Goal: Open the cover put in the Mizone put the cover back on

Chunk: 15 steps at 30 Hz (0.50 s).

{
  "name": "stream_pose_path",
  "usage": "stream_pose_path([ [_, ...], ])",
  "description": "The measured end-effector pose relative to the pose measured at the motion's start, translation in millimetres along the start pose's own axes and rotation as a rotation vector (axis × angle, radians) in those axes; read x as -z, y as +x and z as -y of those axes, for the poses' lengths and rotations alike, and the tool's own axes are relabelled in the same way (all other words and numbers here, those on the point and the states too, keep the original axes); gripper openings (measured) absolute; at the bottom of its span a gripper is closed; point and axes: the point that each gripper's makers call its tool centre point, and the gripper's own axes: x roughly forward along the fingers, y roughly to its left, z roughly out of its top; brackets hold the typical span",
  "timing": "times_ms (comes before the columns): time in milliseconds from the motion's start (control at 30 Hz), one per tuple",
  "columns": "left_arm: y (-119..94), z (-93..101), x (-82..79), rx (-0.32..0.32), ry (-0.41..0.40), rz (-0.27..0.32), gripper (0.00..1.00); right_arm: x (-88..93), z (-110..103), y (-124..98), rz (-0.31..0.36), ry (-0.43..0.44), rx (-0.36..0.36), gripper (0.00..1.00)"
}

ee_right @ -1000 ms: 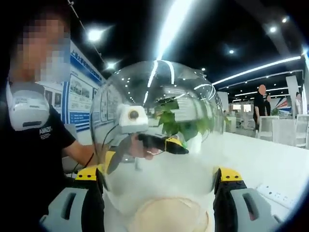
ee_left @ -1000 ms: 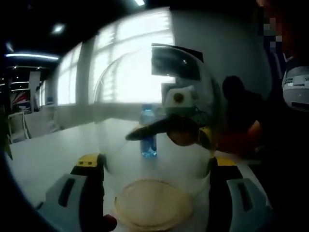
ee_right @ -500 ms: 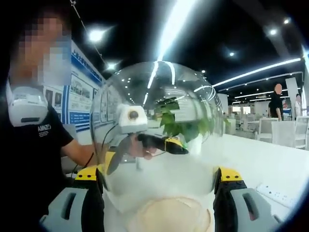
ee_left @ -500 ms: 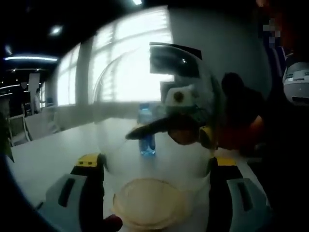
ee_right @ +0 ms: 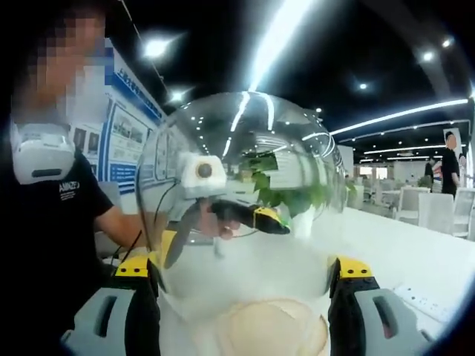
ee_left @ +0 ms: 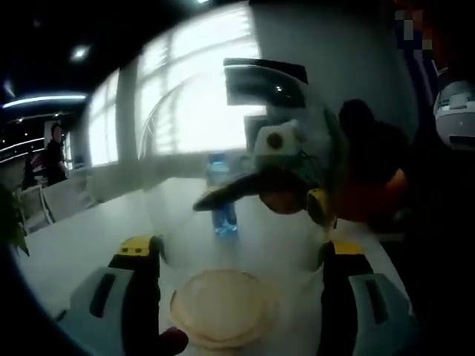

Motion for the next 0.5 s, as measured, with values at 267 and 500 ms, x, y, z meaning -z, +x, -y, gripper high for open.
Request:
stream_pose_path([
  [267,-2,7.6,-0.6,-0.006,0.012,-0.003,0.76,0.5,-9,-3,0.006,-0.016,0.001,0.89],
  [500,-5,19.6,1.0,-0.016,0.054,-0.019,0.76,0.9,-19,-4,-0.013,-0.055,0.004,0.89],
])
